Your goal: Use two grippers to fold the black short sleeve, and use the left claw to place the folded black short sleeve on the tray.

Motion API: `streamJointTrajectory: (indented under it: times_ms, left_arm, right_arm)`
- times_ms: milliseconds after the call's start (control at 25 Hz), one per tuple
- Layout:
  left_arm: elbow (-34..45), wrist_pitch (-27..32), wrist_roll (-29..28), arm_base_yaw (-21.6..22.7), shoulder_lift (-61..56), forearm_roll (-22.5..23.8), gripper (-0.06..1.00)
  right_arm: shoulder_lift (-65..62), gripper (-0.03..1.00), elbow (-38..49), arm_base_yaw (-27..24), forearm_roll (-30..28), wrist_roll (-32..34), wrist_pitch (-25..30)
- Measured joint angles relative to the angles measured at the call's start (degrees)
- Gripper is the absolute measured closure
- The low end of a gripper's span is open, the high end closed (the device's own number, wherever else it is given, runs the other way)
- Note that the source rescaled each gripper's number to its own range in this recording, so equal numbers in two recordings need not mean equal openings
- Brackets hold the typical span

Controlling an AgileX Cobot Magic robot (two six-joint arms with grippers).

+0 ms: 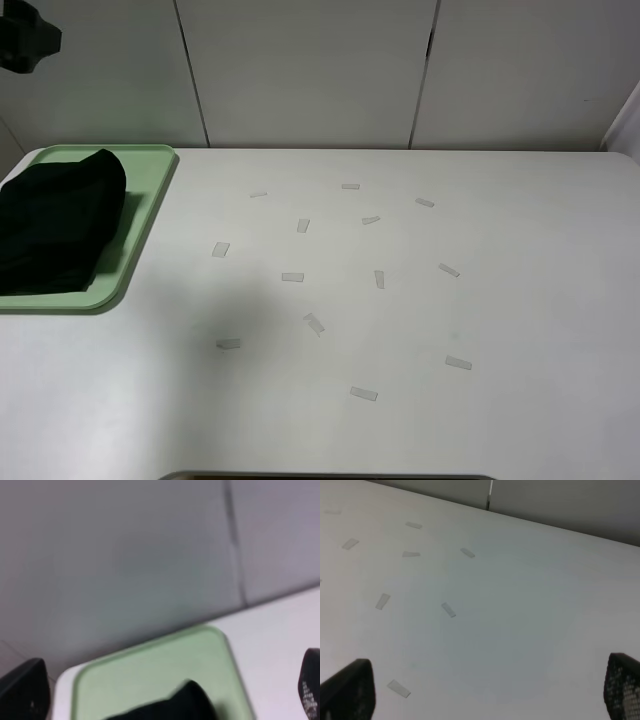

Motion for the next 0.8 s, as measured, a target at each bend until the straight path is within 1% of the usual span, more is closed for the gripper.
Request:
streamJointTrajectory:
  times_ms: [80, 160, 200, 280, 400, 520, 640, 720, 800]
  left_arm:
    - [0.00, 3.89, 10.45, -2.14, -3.19, -9.02, -0.06]
    - [0.00, 8.07, 17.58, -3.64, -6.21, -15.82, -0.06]
    - [0.00, 9.69, 19.57, -4.05, -8.00, -18.59, -0.06]
    - [0.00, 13.11, 20.25, -4.18, -11.61, -21.06, -0.06]
    - [0.00, 16.90, 16.06, -4.18, -17.64, -19.74, -0.06]
    - [0.00, 21.82, 10.08, -4.18, -24.05, -14.85, -0.06]
    - [0.00, 29.58, 3.14, -4.18, -30.76, -9.01, -0.06]
    - [0.05, 35.10, -1.22, -4.07, -34.57, -6.31, -0.06]
    - [1.04, 38.05, -3.53, -3.23, -38.84, -4.52, -0.06]
  right_arm:
    - [0.00, -0.03, 0.00, 0.00, 0.00, 0.00, 0.00]
    - [0.00, -0.03, 0.00, 0.00, 0.00, 0.00, 0.00]
    - [0.00, -0.03, 0.00, 0.00, 0.00, 0.00, 0.00]
    - [0.00, -0.03, 0.00, 0.00, 0.00, 0.00, 0.00]
    - [0.00, -0.03, 0.00, 0.00, 0.00, 0.00, 0.00]
    - [0.00, -0.03, 0.00, 0.00, 0.00, 0.00, 0.00]
    - [0.00, -0.03, 0.00, 0.00, 0.00, 0.00, 0.00]
    - [0.00, -0.03, 0.00, 0.00, 0.00, 0.00, 0.00]
    - [0.00, -0.03, 0.00, 0.00, 0.00, 0.00, 0.00]
